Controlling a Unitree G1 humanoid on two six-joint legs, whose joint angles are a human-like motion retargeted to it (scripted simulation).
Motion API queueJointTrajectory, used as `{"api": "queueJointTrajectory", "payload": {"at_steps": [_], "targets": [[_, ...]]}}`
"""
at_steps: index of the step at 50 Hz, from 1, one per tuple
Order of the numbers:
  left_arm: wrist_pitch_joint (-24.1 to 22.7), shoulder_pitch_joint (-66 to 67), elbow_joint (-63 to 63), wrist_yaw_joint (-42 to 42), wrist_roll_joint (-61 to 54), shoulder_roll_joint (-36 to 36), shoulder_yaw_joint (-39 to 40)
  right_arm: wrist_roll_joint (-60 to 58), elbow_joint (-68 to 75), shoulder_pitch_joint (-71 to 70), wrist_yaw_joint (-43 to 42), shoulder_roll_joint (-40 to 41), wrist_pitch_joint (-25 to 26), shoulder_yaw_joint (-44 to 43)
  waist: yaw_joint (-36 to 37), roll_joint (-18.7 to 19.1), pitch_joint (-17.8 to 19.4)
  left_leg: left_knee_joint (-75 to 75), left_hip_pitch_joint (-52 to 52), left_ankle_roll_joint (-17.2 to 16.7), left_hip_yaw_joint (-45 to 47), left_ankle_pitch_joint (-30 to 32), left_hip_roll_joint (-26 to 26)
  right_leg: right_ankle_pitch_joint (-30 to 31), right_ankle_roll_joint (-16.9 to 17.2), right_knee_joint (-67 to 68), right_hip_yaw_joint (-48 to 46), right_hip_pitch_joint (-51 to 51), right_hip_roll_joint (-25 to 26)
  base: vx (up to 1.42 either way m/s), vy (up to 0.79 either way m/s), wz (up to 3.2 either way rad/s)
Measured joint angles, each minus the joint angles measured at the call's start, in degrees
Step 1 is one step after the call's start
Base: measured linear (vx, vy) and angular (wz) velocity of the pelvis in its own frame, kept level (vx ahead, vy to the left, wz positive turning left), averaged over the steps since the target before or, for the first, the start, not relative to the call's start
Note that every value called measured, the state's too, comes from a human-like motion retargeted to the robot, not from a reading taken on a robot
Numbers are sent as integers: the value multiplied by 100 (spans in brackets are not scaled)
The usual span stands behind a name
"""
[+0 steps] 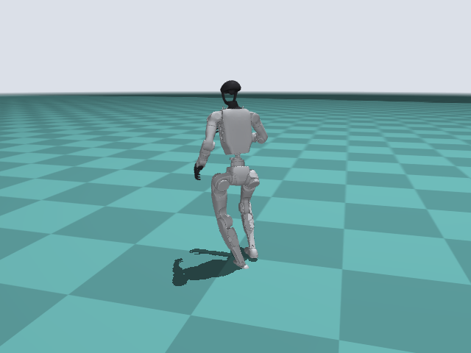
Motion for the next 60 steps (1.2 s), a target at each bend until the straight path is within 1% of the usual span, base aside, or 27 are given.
{"api": "queueJointTrajectory", "payload": {"at_steps": [5,7,12,18,24,25,27,30,33,36,42,47,50,54,58,60], "targets": [[-46,111,-242,-30,-70,-6,130,25,74,4,84,125,-14,62,96,-165,69,537,-214,20,155,-64,89,-242,-71,360,-61,495,-134,-7,-7,-34],[-55,115,-391,-32,-89,76,227,74,95,-35,120,205,-32,30,206,-153,75,392,-101,34,132,-81,202,-304,-62,188,-159,779,27,-1,-7,-45],[-114,142,-724,29,-55,113,327,190,39,92,149,355,-66,-14,415,-187,107,660,-184,38,189,-154,470,-436,11,-185,-283,1226,254,-5,-9,-39],[-194,99,-1254,102,57,45,294,367,-112,458,202,474,-104,-88,739,-72,110,1080,-349,-22,158,-269,981,-615,62,-1002,-402,1629,814,-5,-12,-43],[-279,17,-1571,145,233,-5,240,479,-129,728,168,584,-138,-122,1114,173,188,1922,-633,-145,-13,-364,1637,-658,-19,-1599,-507,1948,1464,-6,-15,-48],[-292,20,-1601,145,263,-11,236,488,-129,757,154,600,-149,-109,1155,193,225,2145,-706,-161,-46,-347,1711,-690,-35,-1554,-502,1953,1515,-6,-15,-48],[-301,-37,-1652,141,334,11,239,525,-127,744,119,617,-161,-119,1339,347,276,2554,-840,-248,-242,-287,1989,-642,-114,-1799,-513,2104,1859,-4,-14,-59],[-299,-94,-1709,125,451,44,244,557,-153,716,72,597,-161,-95,1579,529,408,3239,-1090,-467,-597,58,2239,-652,-229,-1884,-466,2245,2242,-3,-13,-59],[-304,-137,-1751,102,564,96,247,538,-198,676,41,546,-155,-50,1787,675,536,3628,-1346,-760,-977,337,2151,-685,-303,-1865,-370,2334,2522,-2,-8,-51],[-320,-160,-1781,99,646,163,249,499,-232,638,28,487,-154,-3,1859,686,630,3627,-1554,-839,-1110,411,1956,-769,-321,-1780,-278,2358,2559,0,-2,-9],[-381,-154,-1944,151,798,299,144,352,-163,652,63,325,-185,76,1690,533,671,2853,-1768,-877,-1112,712,1395,-1012,-283,-1470,-110,2236,2330,1,1,8],[-448,-387,-2195,279,987,372,14,230,30,789,85,245,-186,155,1437,427,671,2487,-1730,-754,-998,814,1146,-1195,-227,-1216,53,2121,2179,-1,3,32],[-485,-672,-2313,391,1111,428,-5,118,99,867,76,234,-175,179,1300,395,702,2346,-1727,-768,-996,945,1000,-1248,-193,-1112,178,2087,2128,-7,2,39],[-495,-925,-2450,501,1221,503,-1,-85,204,917,71,217,-135,188,1171,388,769,2090,-1750,-898,-1026,1228,815,-1368,-244,-1127,236,2060,2030,-13,0,42],[-506,-1051,-2490,495,1306,508,-20,-303,308,907,93,183,-74,188,1078,409,827,1749,-1929,-1205,-1116,1596,641,-1353,-275,-1176,122,1907,1832,-19,-1,41],[-499,-1090,-2490,464,1334,485,-31,-375,356,891,102,163,-44,182,1036,417,835,1641,-2027,-1239,-1106,1514,645,-1294,-253,-1190,28,1774,1707,-22,-1,45]]}}
